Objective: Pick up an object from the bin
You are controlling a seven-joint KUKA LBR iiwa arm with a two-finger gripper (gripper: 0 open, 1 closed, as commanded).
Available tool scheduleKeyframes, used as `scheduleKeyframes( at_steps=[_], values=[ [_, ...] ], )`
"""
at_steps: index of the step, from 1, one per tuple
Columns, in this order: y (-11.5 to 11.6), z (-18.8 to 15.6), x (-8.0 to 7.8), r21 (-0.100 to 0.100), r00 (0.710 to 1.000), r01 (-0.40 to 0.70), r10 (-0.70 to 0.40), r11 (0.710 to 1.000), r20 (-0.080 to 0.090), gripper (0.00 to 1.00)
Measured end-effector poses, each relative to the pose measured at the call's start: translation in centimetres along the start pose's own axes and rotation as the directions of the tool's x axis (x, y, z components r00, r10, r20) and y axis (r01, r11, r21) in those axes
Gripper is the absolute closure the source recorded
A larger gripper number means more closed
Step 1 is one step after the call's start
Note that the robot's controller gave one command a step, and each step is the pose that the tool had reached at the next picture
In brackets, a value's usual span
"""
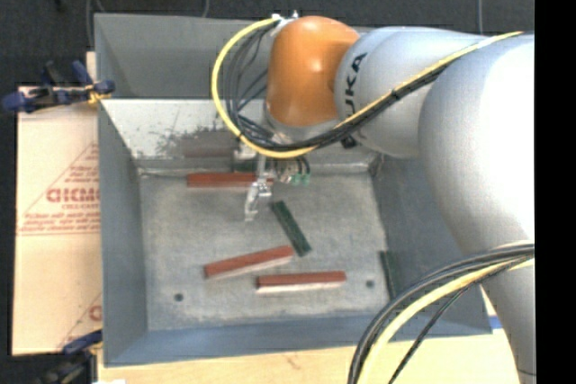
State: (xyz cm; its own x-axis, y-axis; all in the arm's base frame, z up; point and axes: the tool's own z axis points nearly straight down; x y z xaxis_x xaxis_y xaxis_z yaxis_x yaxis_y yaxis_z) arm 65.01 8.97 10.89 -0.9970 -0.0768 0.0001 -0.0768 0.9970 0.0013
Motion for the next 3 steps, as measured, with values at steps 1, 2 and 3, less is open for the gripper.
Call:
scheduleKeyframes(
  at_steps=[1, 2, 3],
  values=[
    [-0.5, 0.0, -0.2, -0.001, 0.998, -0.070, 0.070, 0.998, 0.005, 0.00],
    [-1.3, 2.2, -0.4, -0.009, 0.996, -0.084, 0.084, 0.996, 0.019, 0.00],
    [-1.6, 2.1, -0.5, -0.006, 0.996, -0.088, 0.088, 0.996, 0.025, 1.00]
  ],
)
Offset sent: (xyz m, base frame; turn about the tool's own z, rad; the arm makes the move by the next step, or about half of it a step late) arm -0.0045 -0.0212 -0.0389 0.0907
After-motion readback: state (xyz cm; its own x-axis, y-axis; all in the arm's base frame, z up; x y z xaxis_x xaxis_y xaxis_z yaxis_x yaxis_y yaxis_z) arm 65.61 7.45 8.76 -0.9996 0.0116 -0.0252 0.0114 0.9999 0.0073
